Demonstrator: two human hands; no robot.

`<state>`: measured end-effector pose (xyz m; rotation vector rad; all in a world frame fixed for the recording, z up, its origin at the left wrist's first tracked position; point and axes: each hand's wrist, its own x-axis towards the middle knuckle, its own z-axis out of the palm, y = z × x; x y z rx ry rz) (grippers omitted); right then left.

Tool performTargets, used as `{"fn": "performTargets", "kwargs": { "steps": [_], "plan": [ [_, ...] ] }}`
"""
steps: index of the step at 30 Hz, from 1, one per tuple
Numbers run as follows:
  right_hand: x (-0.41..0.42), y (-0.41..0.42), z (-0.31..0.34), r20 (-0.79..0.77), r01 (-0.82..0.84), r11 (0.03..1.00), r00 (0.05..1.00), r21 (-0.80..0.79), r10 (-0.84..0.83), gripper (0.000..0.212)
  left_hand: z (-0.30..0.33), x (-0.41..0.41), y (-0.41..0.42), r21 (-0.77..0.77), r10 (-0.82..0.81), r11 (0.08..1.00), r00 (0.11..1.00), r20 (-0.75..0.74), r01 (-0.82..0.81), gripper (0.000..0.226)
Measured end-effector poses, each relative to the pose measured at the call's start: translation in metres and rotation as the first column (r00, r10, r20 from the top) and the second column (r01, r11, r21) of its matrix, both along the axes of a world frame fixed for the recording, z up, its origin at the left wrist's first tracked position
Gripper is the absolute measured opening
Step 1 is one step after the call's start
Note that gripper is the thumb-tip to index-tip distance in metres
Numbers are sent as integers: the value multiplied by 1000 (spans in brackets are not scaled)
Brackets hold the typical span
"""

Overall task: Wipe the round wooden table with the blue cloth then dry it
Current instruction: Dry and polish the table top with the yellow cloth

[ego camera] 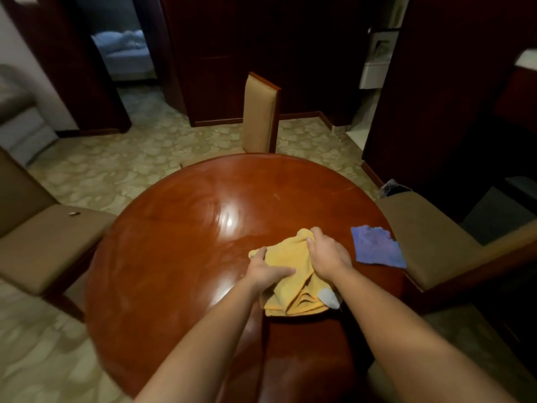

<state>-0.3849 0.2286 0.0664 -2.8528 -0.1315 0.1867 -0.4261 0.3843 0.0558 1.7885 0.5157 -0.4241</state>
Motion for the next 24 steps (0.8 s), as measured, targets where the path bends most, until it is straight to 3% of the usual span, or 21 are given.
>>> {"fn": "performTargets", "kwargs": {
  "steps": [3, 8, 14, 19, 22, 24],
  "plan": [
    [-13, 8, 0, -18, -12, 1000, 1000, -1, 12, 32, -6, -11, 11, -33, -68, 997, 995, -79, 66, 115],
    [-19, 5, 2, -56, -20, 998, 998, 62, 23, 35, 9, -19, 9, -49, -64, 997, 996, -63, 61, 95],
    [-15, -24, 6, -236, 96, 914, 972, 394, 0, 51, 17, -31, -20, -2, -15, 1000, 999, -51, 15, 87],
    [-6, -51, 5, -285, 89, 904, 958, 418, 38, 24, 9, -41, -50, -63, 183, 981, 983, 23, -182, 67],
    [-4, -68, 1, -277, 18, 914, 955, 405, 104, 4, 5, -47, -64, -36, 230, 973, 973, 29, -229, 79],
    [-4, -78, -3, -276, -19, 917, 951, 399, 140, 1, 5, -52, -74, -6, 228, 974, 974, 15, -228, 88]
  ]
}}
